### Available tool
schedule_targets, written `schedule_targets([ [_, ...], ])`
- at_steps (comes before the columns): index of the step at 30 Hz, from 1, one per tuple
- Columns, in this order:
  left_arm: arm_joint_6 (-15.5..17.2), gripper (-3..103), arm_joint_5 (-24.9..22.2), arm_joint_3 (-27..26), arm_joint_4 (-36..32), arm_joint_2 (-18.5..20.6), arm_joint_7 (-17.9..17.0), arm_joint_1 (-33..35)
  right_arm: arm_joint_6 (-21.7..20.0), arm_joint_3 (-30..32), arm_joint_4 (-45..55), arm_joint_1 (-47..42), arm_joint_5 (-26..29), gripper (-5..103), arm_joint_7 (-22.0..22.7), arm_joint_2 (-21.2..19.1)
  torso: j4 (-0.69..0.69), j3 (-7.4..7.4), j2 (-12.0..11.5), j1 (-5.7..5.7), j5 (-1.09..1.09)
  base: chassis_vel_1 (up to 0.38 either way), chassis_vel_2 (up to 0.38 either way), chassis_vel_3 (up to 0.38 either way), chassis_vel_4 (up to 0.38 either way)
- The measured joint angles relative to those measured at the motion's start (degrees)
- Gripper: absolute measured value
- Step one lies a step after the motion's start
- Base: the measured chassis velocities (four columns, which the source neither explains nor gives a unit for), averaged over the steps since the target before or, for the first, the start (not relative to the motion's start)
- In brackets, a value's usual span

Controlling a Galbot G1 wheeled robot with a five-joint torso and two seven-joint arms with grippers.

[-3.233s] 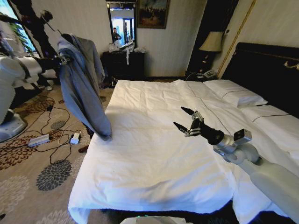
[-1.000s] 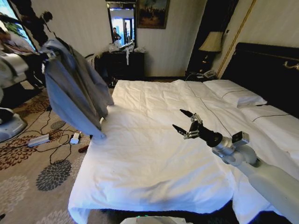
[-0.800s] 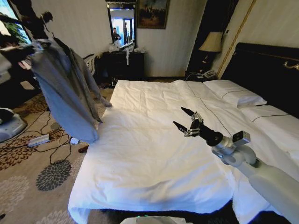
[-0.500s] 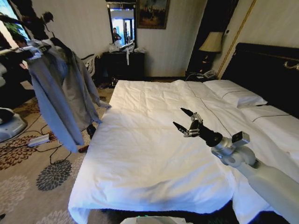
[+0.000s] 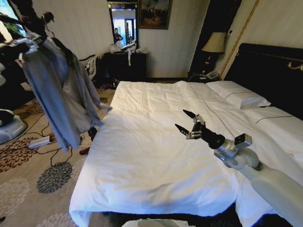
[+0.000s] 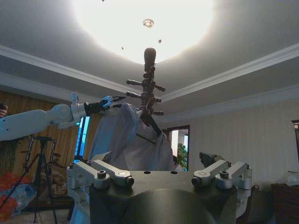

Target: Pick up the clothes from the bed and hang them on the clothes hanger.

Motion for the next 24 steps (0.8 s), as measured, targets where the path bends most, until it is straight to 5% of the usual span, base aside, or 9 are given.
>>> schedule_targets([
  [14, -3.2, 100, 6.3, -1.4, -0.8, -1.2, -10.6, 1.2, 0.0, -0.6, -1.4, 0.6, -0.5, 100, -0.4, 1.0, 0.00, 0.00, 0.0, 0.00, 0.01, 0.000, 0.000, 0.000, 0.000],
  [24, -2.0, 100, 7.6, -3.0, -3.1, -1.9, -19.4, 1.9, 0.2, -0.4, -1.8, 0.4, -0.6, 100, -0.7, 1.5, 0.00, 0.00, 0.0, 0.02, 0.00, 0.000, 0.000, 0.000, 0.000],
])
